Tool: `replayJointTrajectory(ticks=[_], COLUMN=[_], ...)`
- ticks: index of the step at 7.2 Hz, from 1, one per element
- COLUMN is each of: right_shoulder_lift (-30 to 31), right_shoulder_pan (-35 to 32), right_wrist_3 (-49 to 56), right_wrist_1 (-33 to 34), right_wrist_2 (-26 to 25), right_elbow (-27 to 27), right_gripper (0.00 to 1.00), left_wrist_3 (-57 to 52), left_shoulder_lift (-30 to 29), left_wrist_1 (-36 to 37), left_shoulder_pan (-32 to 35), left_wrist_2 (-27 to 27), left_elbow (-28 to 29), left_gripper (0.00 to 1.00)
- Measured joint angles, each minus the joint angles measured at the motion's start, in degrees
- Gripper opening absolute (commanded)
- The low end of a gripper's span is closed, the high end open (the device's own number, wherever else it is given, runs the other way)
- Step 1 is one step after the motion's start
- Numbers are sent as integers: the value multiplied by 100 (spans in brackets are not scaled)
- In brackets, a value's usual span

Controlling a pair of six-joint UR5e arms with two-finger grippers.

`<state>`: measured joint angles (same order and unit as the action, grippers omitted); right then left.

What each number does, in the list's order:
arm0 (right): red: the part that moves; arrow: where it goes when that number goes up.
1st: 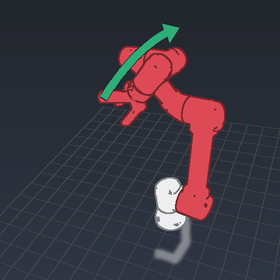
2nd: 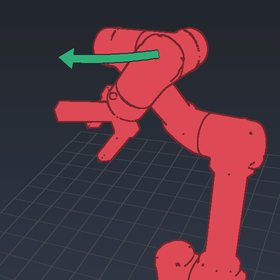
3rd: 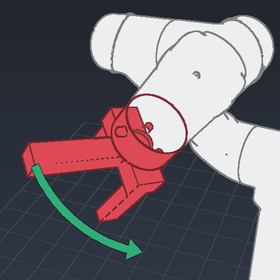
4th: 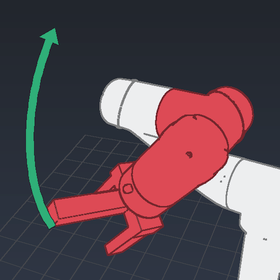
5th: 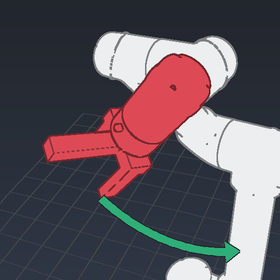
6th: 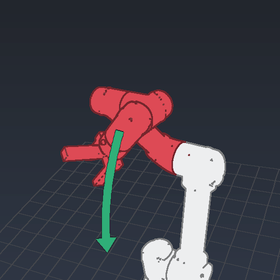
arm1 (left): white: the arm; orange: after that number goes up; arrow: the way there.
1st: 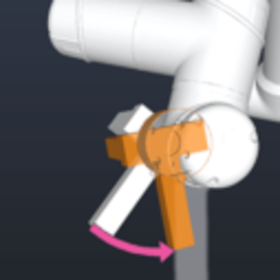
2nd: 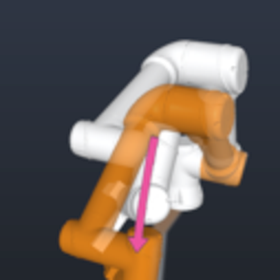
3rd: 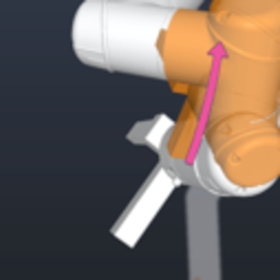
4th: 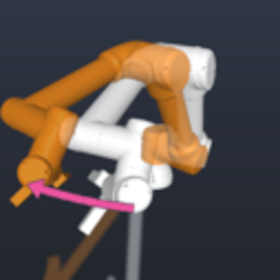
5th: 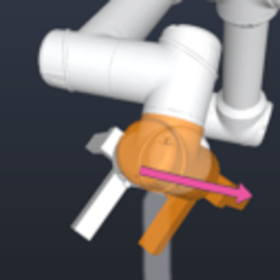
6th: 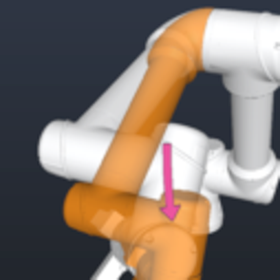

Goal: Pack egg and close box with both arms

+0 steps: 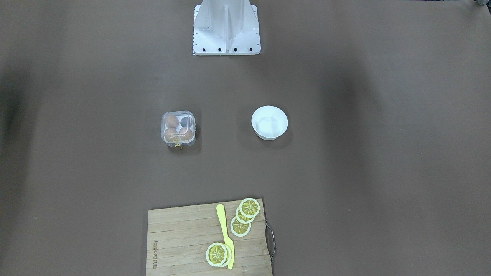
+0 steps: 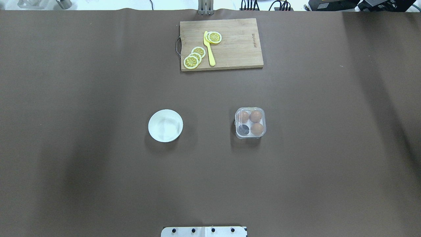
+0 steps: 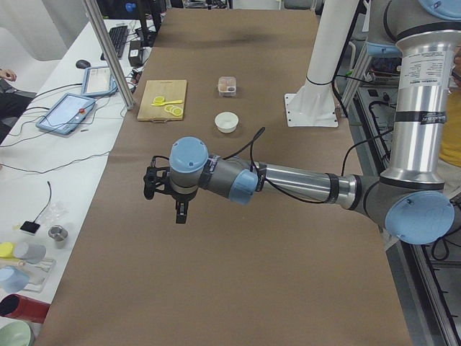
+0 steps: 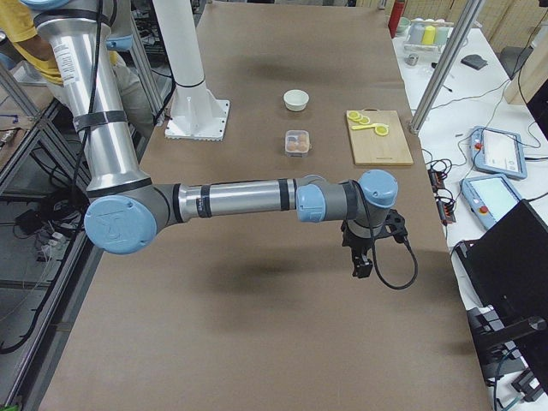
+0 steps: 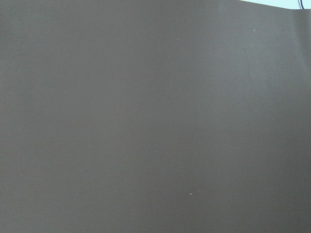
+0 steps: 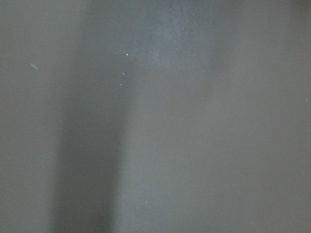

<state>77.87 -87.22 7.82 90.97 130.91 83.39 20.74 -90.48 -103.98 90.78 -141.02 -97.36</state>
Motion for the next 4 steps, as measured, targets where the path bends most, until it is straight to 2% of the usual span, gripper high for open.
replayJointTrajectory(ticks=[4], right_shoulder_lift=[215], right_shoulder_pan=[-693], right_wrist_3=[1067], right_wrist_1=[862], right_wrist_2=[-120], right_elbow=[12], right_gripper=[100], left_wrist_3=[0], left_shoulder_lift=[124], left_wrist_1=[26], left_shoulder_pan=[-19], left_wrist_2=[30], left_elbow=[39], left_gripper=[98])
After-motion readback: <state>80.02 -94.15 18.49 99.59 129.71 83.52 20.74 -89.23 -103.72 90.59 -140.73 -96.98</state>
